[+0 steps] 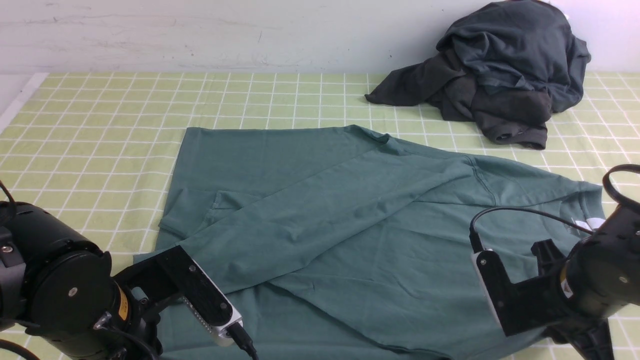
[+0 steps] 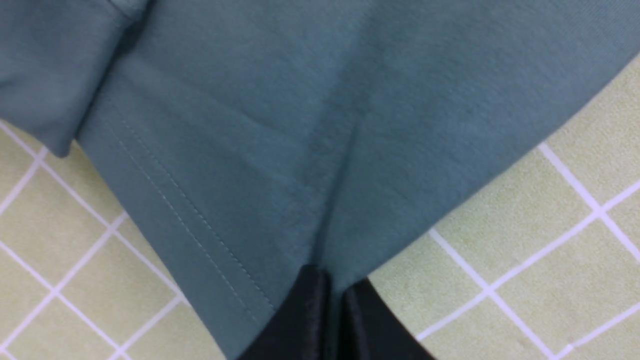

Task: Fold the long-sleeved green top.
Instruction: Use both arms simultaneously to clamp the lower edge of the clothing fabric, then use both arms to drag the lower edge of the fabric forward and fold it over the upper edge

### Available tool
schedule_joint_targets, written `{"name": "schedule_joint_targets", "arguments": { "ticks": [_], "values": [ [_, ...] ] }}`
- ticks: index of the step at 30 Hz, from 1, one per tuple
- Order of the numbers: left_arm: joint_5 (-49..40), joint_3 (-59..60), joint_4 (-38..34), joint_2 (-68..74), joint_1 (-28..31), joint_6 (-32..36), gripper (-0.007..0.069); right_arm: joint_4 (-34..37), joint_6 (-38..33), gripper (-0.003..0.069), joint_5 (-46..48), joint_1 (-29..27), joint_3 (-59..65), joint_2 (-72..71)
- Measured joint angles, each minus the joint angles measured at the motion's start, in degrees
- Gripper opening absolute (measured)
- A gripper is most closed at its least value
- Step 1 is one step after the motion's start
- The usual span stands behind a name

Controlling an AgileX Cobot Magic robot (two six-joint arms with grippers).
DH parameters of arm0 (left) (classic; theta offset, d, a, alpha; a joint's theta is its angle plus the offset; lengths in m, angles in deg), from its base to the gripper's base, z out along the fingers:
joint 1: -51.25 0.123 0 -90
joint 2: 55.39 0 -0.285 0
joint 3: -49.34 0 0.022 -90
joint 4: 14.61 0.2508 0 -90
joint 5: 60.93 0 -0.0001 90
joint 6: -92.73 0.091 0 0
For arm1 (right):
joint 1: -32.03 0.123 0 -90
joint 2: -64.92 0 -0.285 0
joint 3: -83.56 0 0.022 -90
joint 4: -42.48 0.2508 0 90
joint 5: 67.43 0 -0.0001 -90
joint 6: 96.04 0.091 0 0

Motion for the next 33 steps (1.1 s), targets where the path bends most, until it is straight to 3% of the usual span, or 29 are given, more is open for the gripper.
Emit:
{"name": "schedule_joint_targets", "arguments": {
  "ticks": [10,15,19,25,29,33],
  "values": [
    [0.0,0.0,-0.3,0.0,0.0,0.0,0.0000,0.2,0.4,0.0091,1.0,0.0,0.0,0.0],
    [0.0,0.0,-1.5,0.0,0.0,0.0,0.0000,1.3,2.1,0.0029,0.5,0.0,0.0,0.0],
    [-1.3,-0.5,-3.2,-0.8,0.0,-0.2,0.0000,2.0,7.5,-0.0001,2.0,0.0,-0.6,0.0],
    [-7.1,-8.0,-3.3,-4.4,0.0,-5.8,0.0000,2.6,21.9,-0.0003,14.7,-0.1,-8.4,-1.3],
    [-7.6,-15.5,-0.2,-3.4,0.0,-9.6,0.0000,3.3,24.6,-0.0003,17.2,-1.5,-15.4,-1.3],
    [-7.6,-25.3,4.0,2.1,2.5,-12.7,0.0000,3.5,25.0,-0.0003,13.6,-5.2,-22.7,-0.7]
  ]
}}
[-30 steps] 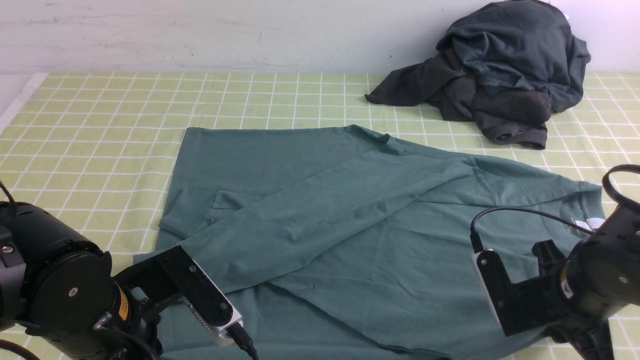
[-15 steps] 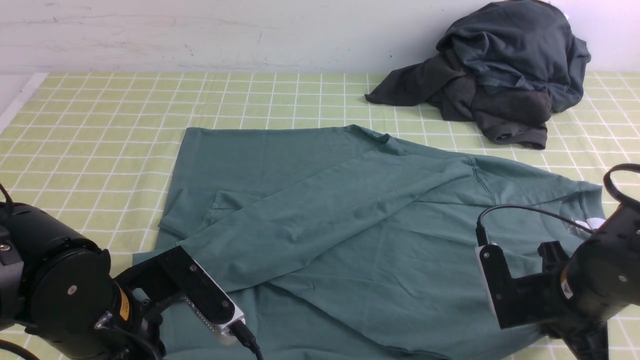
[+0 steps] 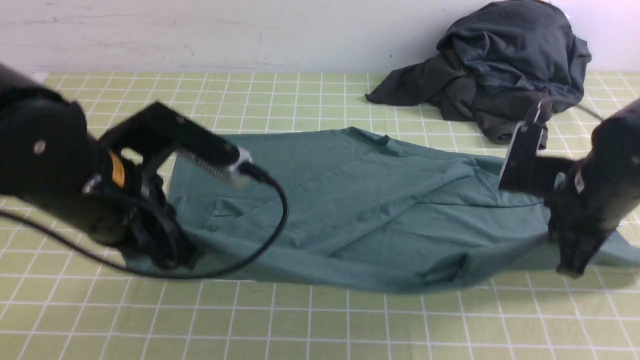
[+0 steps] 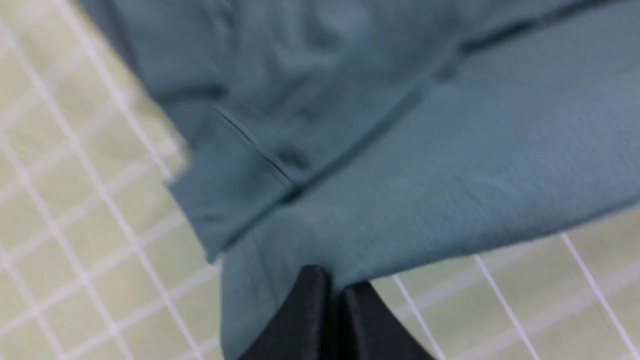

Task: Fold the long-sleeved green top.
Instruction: Use both arms to drag the lower edge of the fabric forward and fold it over the upper edge

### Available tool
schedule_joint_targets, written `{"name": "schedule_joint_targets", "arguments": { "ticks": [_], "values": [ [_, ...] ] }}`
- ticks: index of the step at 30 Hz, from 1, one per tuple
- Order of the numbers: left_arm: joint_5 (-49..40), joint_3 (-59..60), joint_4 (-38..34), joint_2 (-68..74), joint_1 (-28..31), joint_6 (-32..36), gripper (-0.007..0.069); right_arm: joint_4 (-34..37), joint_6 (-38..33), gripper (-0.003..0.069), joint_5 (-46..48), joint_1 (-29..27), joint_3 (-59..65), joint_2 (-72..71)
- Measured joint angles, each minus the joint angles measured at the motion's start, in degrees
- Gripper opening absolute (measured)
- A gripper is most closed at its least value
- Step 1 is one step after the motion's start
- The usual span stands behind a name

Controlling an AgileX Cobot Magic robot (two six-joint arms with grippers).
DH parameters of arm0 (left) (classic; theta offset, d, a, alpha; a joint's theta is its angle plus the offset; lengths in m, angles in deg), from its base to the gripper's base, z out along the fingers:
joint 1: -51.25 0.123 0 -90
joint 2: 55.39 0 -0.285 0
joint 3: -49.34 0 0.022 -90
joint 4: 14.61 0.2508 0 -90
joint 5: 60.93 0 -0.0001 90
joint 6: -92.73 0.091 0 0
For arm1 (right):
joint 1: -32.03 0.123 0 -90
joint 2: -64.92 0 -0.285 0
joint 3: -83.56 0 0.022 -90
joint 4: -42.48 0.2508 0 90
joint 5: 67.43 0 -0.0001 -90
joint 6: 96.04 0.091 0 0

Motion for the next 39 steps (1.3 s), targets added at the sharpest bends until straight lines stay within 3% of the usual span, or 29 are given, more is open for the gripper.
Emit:
{"name": "schedule_joint_targets", "arguments": {
  "ticks": [9,16,21,27,30,32,33,36,39],
  "values": [
    [3.0,-30.2,1.2,25.6,10.5,-0.4,0.0000,0.9,0.2,-0.0003,-20.7,-6.5,-13.6,10.7],
    [6.2,-50.8,1.1,45.3,14.8,-2.6,0.0016,1.2,1.3,-0.0003,-23.1,-7.6,-24.1,25.1],
    [9.3,-58.8,1.3,56.4,16.2,-2.6,0.0146,1.2,7.9,0.0057,-23.5,-8.3,-31.1,32.5],
    [8.4,-65.6,4.7,63.8,18.1,-11.0,0.0470,1.3,19.7,0.0258,-16.9,-8.6,-36.4,34.4],
    [5.5,-67.5,5.0,63.3,18.4,-13.6,0.0531,3.3,23.4,0.0279,-11.3,-8.6,-38.7,33.4],
    [1.4,-69.3,1.4,62.0,18.3,-12.0,0.0535,11.4,22.0,0.0218,-6.1,-8.6,-40.0,32.3],
    [0.9,-69.4,0.9,61.9,18.3,-11.7,0.0532,12.2,21.2,0.0192,-5.6,-8.6,-40.0,32.2],
    [-2.8,-69.8,-9.2,61.9,16.7,-2.4,0.0431,30.2,7.5,0.0036,-3.9,-8.5,-40.0,33.6],
    [-5.5,-69.8,-17.0,63.7,15.0,4.3,0.0297,44.4,-4.7,-0.0002,-6.3,-7.5,-40.0,37.1]
  ]
}}
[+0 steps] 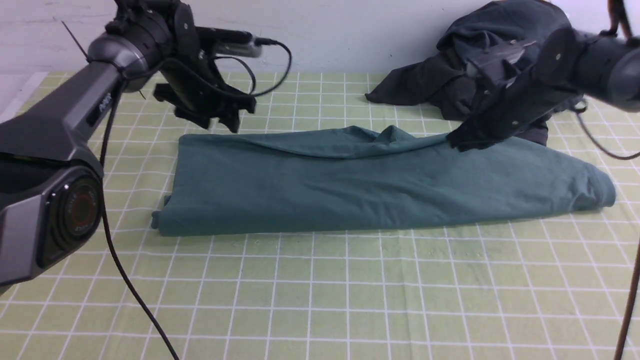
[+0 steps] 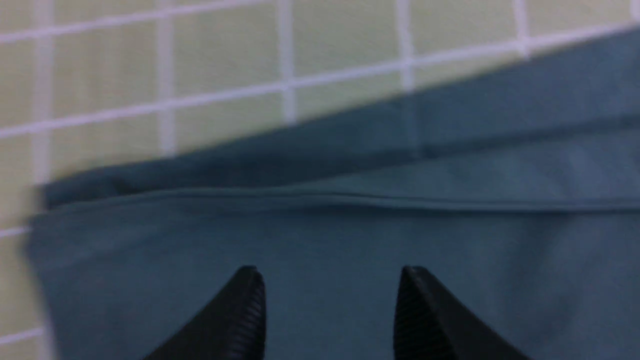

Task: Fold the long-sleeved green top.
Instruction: Use both arms to drag the lower edge of the fabric forward and fold it over the upper edge, then use the right arm to clamp the right edge of the fabric

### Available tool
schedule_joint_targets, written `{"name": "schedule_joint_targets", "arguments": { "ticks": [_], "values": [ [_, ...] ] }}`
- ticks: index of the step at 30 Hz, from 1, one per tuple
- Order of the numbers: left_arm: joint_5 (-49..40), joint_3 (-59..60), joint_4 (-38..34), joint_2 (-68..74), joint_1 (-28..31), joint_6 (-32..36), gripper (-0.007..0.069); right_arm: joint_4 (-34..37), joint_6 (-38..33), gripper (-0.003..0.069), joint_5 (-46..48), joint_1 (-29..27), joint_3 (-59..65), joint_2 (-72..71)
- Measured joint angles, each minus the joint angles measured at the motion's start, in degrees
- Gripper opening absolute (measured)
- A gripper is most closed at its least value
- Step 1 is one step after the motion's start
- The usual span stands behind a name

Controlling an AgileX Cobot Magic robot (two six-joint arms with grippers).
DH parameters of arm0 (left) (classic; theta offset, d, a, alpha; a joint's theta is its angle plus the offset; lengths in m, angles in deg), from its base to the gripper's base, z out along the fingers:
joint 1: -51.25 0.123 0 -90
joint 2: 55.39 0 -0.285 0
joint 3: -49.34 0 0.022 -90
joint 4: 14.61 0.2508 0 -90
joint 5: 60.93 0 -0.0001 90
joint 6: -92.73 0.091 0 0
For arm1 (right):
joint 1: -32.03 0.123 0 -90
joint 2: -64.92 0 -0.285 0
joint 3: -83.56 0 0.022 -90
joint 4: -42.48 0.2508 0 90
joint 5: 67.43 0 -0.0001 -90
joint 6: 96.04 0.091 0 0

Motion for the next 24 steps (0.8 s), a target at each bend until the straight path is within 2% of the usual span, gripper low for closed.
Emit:
{"name": "schedule_joint_targets", "arguments": {
  "ticks": [3,6,7,8,9,10,11,12,13,14,15,16,18,20,22,24],
  "values": [
    [-2.7,0.0,-4.8,2.1,-1.5,4.1,0.0141,15.1,-17.0,-0.0012,-6.5,2.2,0.0,4.6],
    [-4.4,0.1,-5.9,2.7,-2.1,6.2,0.0039,25.7,-31.0,-0.0013,-15.5,4.7,0.0,8.4],
    [-4.6,0.1,-5.9,2.8,-2.1,6.3,0.0030,27.6,-33.2,-0.0013,-17.2,4.8,-0.1,8.8],
    [-5.4,0.1,-6.2,2.8,-2.2,6.9,0.0009,34.6,-41.2,-0.0013,-25.7,6.3,-0.6,10.1],
    [-5.6,0.1,-6.2,2.8,-2.2,6.9,0.0006,36.7,-42.8,-0.0013,-27.8,6.4,-0.7,10.5],
    [-6.4,0.1,-6.2,2.8,-2.3,7.2,-0.0001,46.4,-48.0,-0.0013,-36.4,7.2,-1.4,11.7],
    [-6.7,0.1,-6.2,2.8,-2.3,7.2,-0.0001,47.7,-48.5,-0.0013,-37.5,7.2,-1.5,11.7],
    [-7.4,0.1,-6.2,2.8,-2.3,7.3,-0.0003,60.1,-53.0,-0.0013,-47.3,7.4,-2.8,12.2],
    [-7.4,0.1,-6.2,2.8,-2.3,7.4,-0.0003,60.1,-53.6,-0.0012,-47.3,7.4,-2.8,12.2],
    [-7.8,0.1,-6.2,2.7,-2.3,7.9,-0.0003,69.3,-59.4,-0.0009,-56.4,6.9,-3.7,11.2],
    [-7.8,0.1,-6.2,2.7,-2.3,7.9,-0.0003,69.3,-59.4,-0.0009,-56.4,6.9,-3.7,11.2],
    [-8.0,0.1,-5.7,2.3,-2.3,8.2,-0.0003,73.8,-69.4,-0.0008,-64.2,6.6,-3.5,8.5],
    [-8.0,0.3,-4.9,1.4,-2.3,8.2,-0.0003,75.5,-76.2,-0.0006,-69.6,6.7,-2.5,5.2],
    [-8.1,1.0,-2.4,-2.3,-2.3,8.0,-0.0003,76.8,-89.8,-0.0005,-78.1,7.9,1.2,-3.1],
    [-8.1,1.5,-1.4,-6.2,-2.3,7.5,-0.0003,76.8,-95.9,-0.0005,-83.7,8.7,4.9,-9.7],
    [-8.1,2.6,-0.7,-10.9,-2.3,7.4,-0.0003,76.9,-98.4,-0.0005,-85.6,8.9,9.2,-15.6]
  ]
}}
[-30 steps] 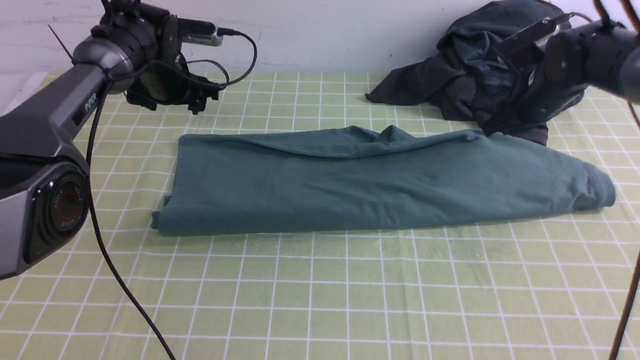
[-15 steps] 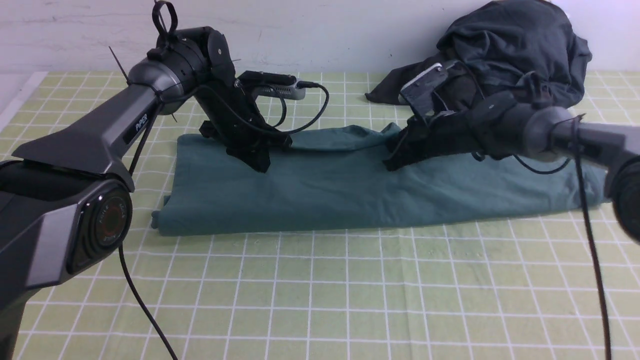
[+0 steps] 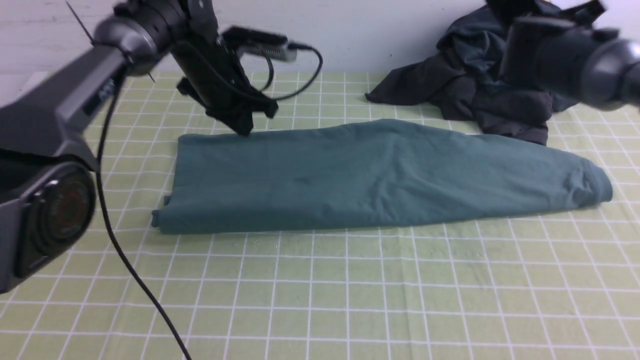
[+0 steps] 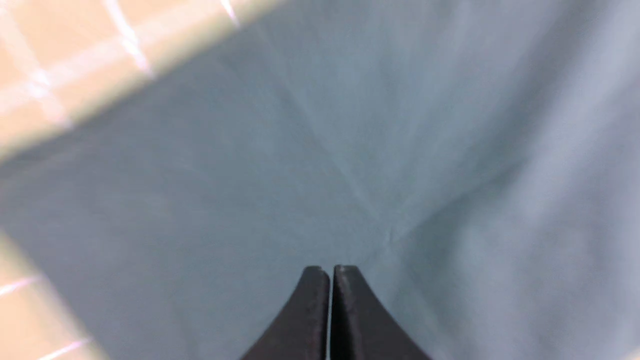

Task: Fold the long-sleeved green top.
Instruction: Use the right arm to clamp the right edge of the fabric

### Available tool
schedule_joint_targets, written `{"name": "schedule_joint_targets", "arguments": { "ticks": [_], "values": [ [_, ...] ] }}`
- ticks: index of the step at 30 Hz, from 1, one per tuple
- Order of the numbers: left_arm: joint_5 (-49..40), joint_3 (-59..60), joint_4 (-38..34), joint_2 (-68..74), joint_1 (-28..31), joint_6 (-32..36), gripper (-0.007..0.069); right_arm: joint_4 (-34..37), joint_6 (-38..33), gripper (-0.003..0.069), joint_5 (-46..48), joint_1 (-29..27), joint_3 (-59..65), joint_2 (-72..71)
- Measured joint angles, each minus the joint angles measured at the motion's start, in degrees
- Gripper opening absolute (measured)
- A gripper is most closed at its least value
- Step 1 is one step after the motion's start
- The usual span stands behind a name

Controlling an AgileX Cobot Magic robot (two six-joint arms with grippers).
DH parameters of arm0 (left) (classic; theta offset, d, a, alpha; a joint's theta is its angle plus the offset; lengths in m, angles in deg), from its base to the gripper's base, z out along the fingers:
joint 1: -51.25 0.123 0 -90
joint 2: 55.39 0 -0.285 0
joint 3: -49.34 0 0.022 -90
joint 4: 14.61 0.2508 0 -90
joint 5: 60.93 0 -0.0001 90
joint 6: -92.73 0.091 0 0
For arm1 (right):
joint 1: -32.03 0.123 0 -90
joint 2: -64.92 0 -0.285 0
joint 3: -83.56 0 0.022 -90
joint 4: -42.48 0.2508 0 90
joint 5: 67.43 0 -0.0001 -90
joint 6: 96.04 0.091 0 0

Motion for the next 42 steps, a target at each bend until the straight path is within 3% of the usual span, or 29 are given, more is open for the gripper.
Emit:
{"name": "schedule_joint_targets", "arguments": {
  "ticks": [2,5,9,11,12,13,15,16,18,20,21,24,27,35,38,42],
  "values": [
    [0.0,1.4,0.2,-4.0,0.0,-0.1,-0.0003,0.0,0.3,-0.0005,0.4,-0.2,5.2,-5.0],
    [-0.2,6.3,0.3,-13.0,0.0,0.1,-0.0003,0.0,9.4,-0.0005,11.7,-1.7,17.5,-15.7],
    [-0.4,14.5,0.5,-22.6,0.0,1.2,-0.0003,-0.4,26.1,-0.0005,42.2,-5.1,32.0,-23.5],
    [-0.5,19.5,0.5,-28.2,0.0,1.3,-0.0003,-5.9,37.2,-0.0005,60.1,-6.7,36.4,-24.3],
    [-0.5,20.5,0.6,-29.3,0.0,1.3,-0.0003,-9.3,39.7,-0.0005,63.3,-6.9,37.0,-24.2],
    [-0.4,23.8,0.9,-32.5,0.0,1.3,-0.0003,-17.8,47.6,-0.0005,73.0,-7.3,37.4,-23.7],
    [1.7,29.9,1.1,-38.5,0.0,1.3,-0.0003,-33.9,61.8,-0.0005,81.8,-7.3,36.2,-22.8],
    [4.3,34.5,1.1,-42.8,0.0,1.3,-0.0003,-47.7,71.5,-0.0005,86.0,-7.3,34.5,-22.0],
    [10.1,40.5,1.1,-48.4,0.0,1.2,-0.0003,-66.9,89.1,-0.0004,87.5,-7.6,31.9,-20.8],
    [14.6,44.5,0.9,-51.8,0.0,0.6,-0.0003,-75.5,97.8,-0.0003,87.4,-8.0,30.5,-20.0],
    [20.5,50.4,0.8,-56.6,0.0,-0.5,-0.0003,-89.1,112.6,0.0004,87.2,-9.7,27.2,-18.1],
    [24.6,56.7,0.9,-61.3,0.0,-1.1,-0.0003,-96.8,122.2,0.0029,87.0,-12.0,23.4,-15.2],
    [28.5,66.8,2.2,-67.6,0.0,-0.8,-0.0003,-99.2,128.5,0.0117,87.0,-16.4,17.0,-9.0],
    [41.2,91.6,10.2,-82.2,0.0,-1.3,-0.0003,-93.6,132.9,0.0456,89.9,-24.2,2.6,4.1],
    [45.2,97.0,10.6,-86.4,0.0,-1.4,-0.0003,-91.6,134.0,0.0506,90.4,-26.7,0.9,7.3],
    [52.7,101.2,10.6,-89.4,0.0,-1.4,-0.0003,-89.4,135.2,0.0501,90.8,-28.9,0.9,10.8]
  ]
}}
